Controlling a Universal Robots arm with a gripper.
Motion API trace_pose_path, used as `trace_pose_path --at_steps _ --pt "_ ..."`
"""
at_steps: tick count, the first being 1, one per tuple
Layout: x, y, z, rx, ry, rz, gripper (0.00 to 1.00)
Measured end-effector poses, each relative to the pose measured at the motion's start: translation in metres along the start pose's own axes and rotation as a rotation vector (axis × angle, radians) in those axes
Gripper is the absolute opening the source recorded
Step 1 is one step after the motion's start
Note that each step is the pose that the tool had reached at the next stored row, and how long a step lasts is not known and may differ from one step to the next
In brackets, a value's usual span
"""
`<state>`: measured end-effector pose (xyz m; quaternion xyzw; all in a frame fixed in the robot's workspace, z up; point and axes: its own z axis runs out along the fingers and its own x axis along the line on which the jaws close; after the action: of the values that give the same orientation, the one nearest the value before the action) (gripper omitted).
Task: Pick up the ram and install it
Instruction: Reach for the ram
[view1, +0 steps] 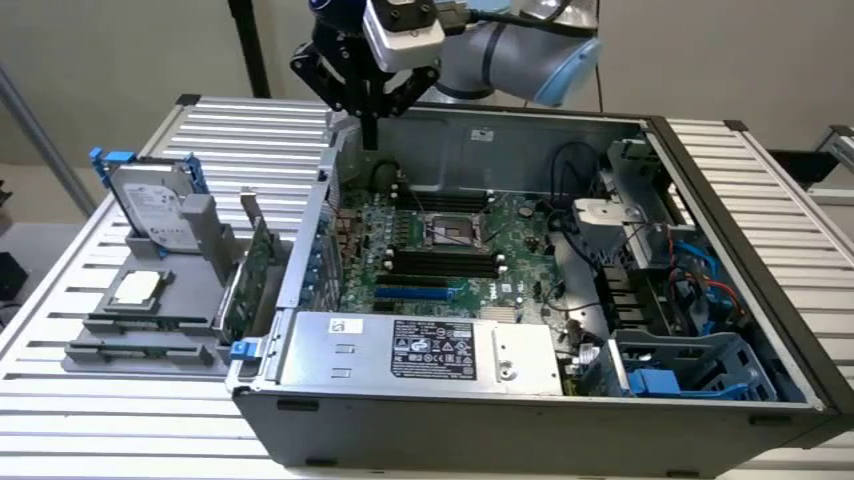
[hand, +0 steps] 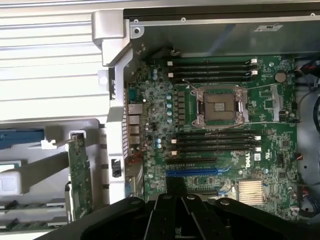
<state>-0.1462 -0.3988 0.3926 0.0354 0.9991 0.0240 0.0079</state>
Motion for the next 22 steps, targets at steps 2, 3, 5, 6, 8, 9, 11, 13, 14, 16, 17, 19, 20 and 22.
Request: trace_pose_path --at_steps 2,3,5,6,8,9,11,13,14,16,17,19,20,22 --pt "0.009 -0.0006 -0.0001 0.0001 0.0015 0.000 0.00" --pt "0.014 -0.0009 -0.0003 0.0002 0.0026 0.000 0.00" --pt "0.023 -0.0016 -0.0004 0.0004 0.0049 0.000 0.00" --pt "0.027 -0.0019 -0.0005 0.0005 0.0061 0.000 0.00" --pt "0.036 -0.0026 -0.0005 0.0006 0.0089 0.000 0.00" --pt "0.041 -0.0029 -0.0005 0.0007 0.0099 0.001 0.00" --pt "0.050 -0.0035 -0.0002 0.0009 0.0111 0.001 0.00" --pt "0.059 -0.0042 0.0004 0.0010 0.0113 0.001 0.00" --pt "0.064 -0.0046 0.0009 0.0011 0.0113 0.001 0.00" --pt "0.073 -0.0056 0.0023 0.0016 0.0114 0.001 0.00" --pt "0.077 -0.0063 0.0030 0.0018 0.0113 0.001 0.00" --pt "0.086 -0.0084 0.0040 0.0020 0.0113 0.001 0.00" --pt "0.091 -0.0096 0.0043 0.0019 0.0112 0.001 0.00" --pt "0.099 -0.0124 0.0046 0.0021 0.0114 0.001 0.00"
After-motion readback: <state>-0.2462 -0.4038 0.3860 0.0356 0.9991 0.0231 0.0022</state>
